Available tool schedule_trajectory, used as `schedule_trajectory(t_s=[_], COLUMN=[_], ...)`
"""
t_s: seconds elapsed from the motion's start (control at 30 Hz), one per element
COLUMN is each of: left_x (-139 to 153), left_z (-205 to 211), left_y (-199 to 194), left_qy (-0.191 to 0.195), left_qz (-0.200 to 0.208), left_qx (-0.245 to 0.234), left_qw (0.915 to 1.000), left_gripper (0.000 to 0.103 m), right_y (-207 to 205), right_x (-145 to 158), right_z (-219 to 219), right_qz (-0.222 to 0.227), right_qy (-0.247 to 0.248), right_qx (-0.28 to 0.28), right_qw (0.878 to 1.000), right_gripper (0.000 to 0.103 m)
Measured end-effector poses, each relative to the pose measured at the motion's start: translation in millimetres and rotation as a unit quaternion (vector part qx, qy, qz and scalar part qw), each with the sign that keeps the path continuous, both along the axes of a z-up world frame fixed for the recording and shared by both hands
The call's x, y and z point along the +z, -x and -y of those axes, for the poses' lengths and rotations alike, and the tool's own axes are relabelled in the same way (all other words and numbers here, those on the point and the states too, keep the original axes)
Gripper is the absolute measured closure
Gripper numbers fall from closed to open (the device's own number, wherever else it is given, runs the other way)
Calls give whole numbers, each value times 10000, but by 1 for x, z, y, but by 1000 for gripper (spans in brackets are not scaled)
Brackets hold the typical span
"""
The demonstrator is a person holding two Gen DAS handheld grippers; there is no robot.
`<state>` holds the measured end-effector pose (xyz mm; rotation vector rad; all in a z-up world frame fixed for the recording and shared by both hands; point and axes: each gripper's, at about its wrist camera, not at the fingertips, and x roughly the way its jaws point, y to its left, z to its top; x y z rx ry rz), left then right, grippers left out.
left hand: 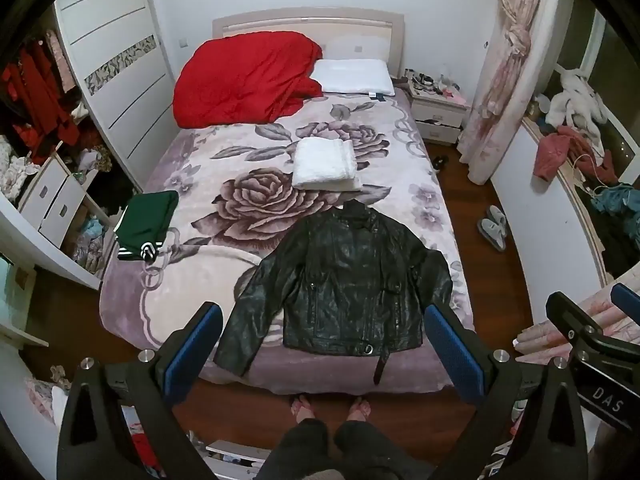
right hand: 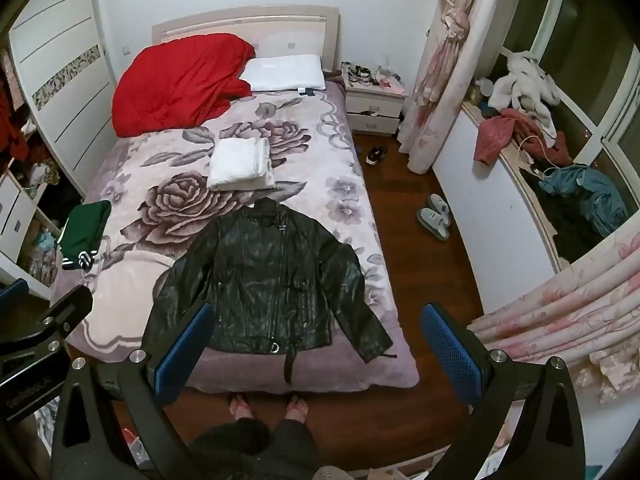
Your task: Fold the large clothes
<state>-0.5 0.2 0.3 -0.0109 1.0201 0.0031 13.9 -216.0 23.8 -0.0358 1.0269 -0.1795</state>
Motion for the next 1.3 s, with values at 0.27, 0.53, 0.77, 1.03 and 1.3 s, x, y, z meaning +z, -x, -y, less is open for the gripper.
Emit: schedule_trajectory(t_s=[0.27,0.53,0.77,1.03,1.3], left_x=[12,12,16,28,32], left_z=[-3,-5,-6,-8,-9], left_y=[-5,-4,-3,-2,-1], left_qy=[-23,-5,-15,-23,-7], left_qz=[31,64,85,130,161], left_qx=[38,38,44,64,64], left_qw=[10000,10000,10000,9999,9999], left_gripper=[0,0,0,0,0], right_y=[1,3,6,2,3], right_x=[5,7,7,12,14], right_z=[-1,-2,-2,-2,-3], right_qz=[16,33,46,53,92], right_qy=[-49,-61,-60,-96,-108], right_qx=[-4,-7,9,16,16], right_qw=[10000,10000,10000,9999,9999], right_gripper=[0,0,0,0,0])
